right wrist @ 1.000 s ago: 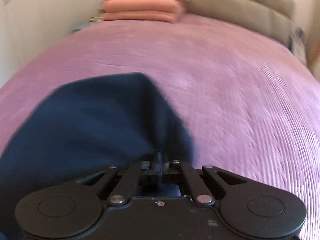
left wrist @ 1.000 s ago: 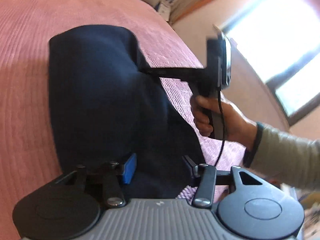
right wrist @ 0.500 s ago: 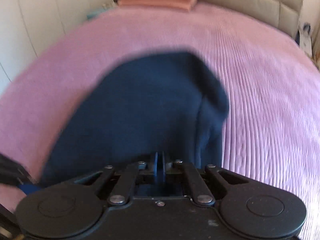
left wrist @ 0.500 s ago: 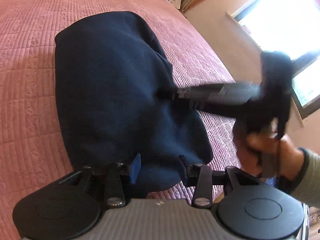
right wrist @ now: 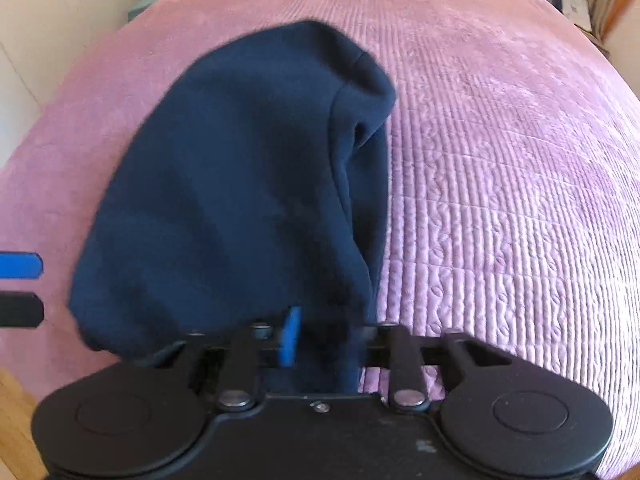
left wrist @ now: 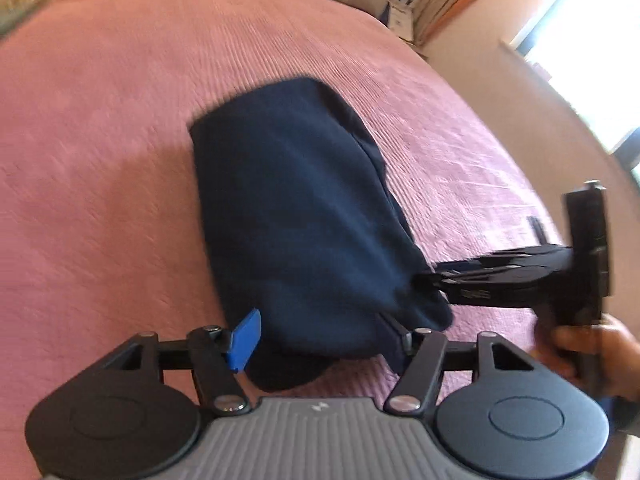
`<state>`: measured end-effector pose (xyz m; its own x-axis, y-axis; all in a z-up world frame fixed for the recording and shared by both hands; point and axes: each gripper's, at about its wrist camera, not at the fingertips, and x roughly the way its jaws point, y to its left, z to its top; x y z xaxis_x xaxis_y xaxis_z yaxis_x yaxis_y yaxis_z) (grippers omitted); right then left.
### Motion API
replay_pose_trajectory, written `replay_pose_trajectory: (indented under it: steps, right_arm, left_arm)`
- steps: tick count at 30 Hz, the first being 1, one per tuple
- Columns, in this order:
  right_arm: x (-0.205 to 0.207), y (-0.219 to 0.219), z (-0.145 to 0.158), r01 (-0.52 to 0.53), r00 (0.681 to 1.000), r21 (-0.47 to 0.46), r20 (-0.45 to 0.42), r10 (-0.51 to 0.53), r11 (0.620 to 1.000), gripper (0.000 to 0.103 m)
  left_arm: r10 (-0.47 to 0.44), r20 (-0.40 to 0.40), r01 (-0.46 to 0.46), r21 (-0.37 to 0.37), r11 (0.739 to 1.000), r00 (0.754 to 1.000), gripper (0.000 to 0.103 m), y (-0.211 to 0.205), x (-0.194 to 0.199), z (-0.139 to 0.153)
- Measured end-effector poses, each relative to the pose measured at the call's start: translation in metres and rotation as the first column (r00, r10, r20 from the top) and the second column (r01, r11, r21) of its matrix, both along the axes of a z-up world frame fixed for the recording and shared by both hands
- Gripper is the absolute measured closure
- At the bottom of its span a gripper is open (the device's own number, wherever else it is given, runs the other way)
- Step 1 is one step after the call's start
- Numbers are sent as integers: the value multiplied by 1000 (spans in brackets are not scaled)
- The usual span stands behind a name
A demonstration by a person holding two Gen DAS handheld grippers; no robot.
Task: Fold large clothes
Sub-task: 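Open both grippers and withdraw from the folded hoodie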
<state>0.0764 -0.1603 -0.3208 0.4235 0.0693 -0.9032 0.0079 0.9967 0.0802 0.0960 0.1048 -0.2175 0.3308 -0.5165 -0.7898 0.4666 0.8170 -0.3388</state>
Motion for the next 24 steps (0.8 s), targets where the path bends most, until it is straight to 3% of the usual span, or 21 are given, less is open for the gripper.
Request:
replay_pose_trajectory:
  steps: [1,2,3,4,5,7,9,12,16,24]
  right_arm:
    - [-2,-2,10,11,1000,5,13,-11,1000,53]
    - [-15,-5,23,22,999,16,31,-22,1000,52]
    - [-16,-8,34,35,999,26,38,-36,999,46]
    - [-18,-9,49,50,998,42,42,-52,998,35]
    - [-19,-10,62,61,997,55,49,-64,997,31]
    - [-21,-10,93,65,994,60,86,-70,996,26]
    - [-13,-2,124,64,990,32,126,-67,997,25]
    - [-9,-2,160,68,988,-12,138,-65,998,25]
    - [-10,0,198,97,985,-35,147,-91,995,25]
    - [-10,9,234,105,991,-103,92,-96,989,25]
  left_arm:
    - [26,39,-28,39,999,999,34,-2,-4,14]
    - [66,74,-71,79,994,995,24,-4,-7,28]
    - [105,105,-117,110,987,989,19,-6,-10,39]
    - [144,143,-163,136,977,979,19,-8,-13,53]
    - [170,168,-196,155,968,971,19,-10,-17,64]
    - [205,218,-248,190,950,954,19,-18,-21,90]
    - [229,249,-288,232,929,941,11,-26,-27,117]
    - [255,278,-331,275,903,926,6,-37,-33,151]
    - [280,279,-357,282,890,919,2,-52,-32,186]
    - [330,264,-403,302,864,906,2,-63,-40,232]
